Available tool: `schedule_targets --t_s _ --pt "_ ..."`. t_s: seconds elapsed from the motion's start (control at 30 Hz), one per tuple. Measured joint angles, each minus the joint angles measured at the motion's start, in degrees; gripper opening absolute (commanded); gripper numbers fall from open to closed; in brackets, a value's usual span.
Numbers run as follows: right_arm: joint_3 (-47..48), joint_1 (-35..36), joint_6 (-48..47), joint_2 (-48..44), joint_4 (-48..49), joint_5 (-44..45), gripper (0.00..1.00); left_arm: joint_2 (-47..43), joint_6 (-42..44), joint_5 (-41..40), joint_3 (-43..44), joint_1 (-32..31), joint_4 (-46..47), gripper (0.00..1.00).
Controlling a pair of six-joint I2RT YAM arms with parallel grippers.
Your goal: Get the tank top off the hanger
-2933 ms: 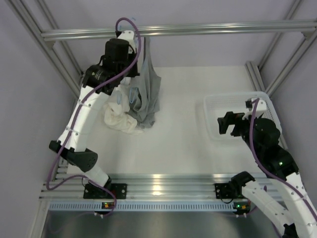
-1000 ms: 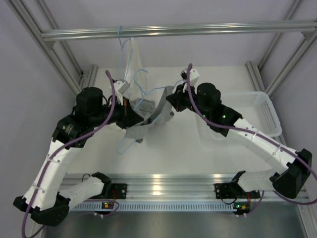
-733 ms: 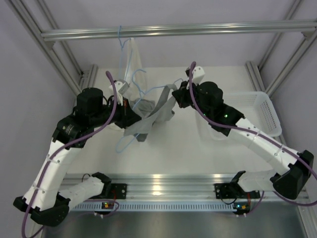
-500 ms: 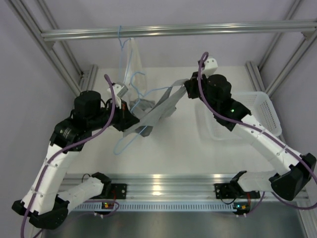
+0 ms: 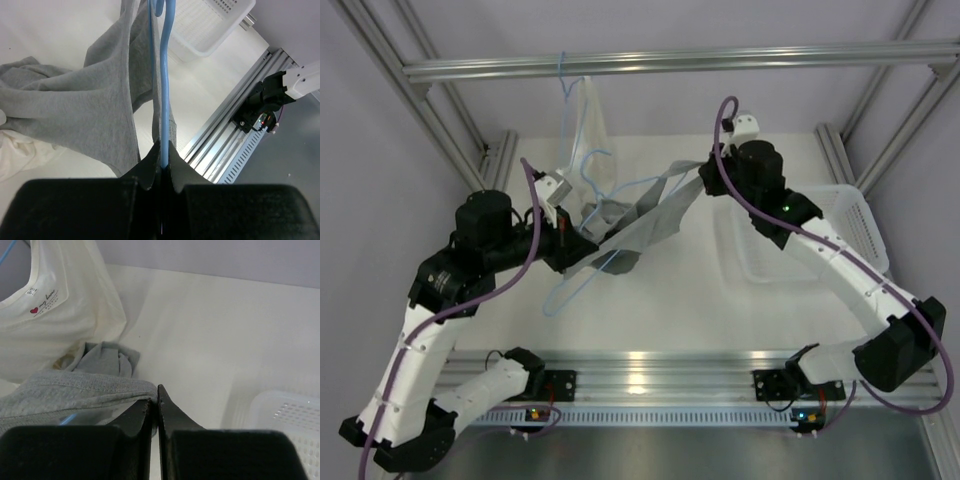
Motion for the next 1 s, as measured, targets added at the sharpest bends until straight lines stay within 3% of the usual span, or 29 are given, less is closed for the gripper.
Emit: schedule_targets --t_s 0.5,1.0 --pt "8.6 -2.5 -1.4 -1.1 -1.6 -7.1 0.00 3.5 0.5 2.5 0.1 0.0 -0.2 0.00" --pt "5.1 -4.3 -1.0 4.0 -4.9 -12.5 0.00 -0.6 1.0 2.8 0.7 0.0 0.5 0.00"
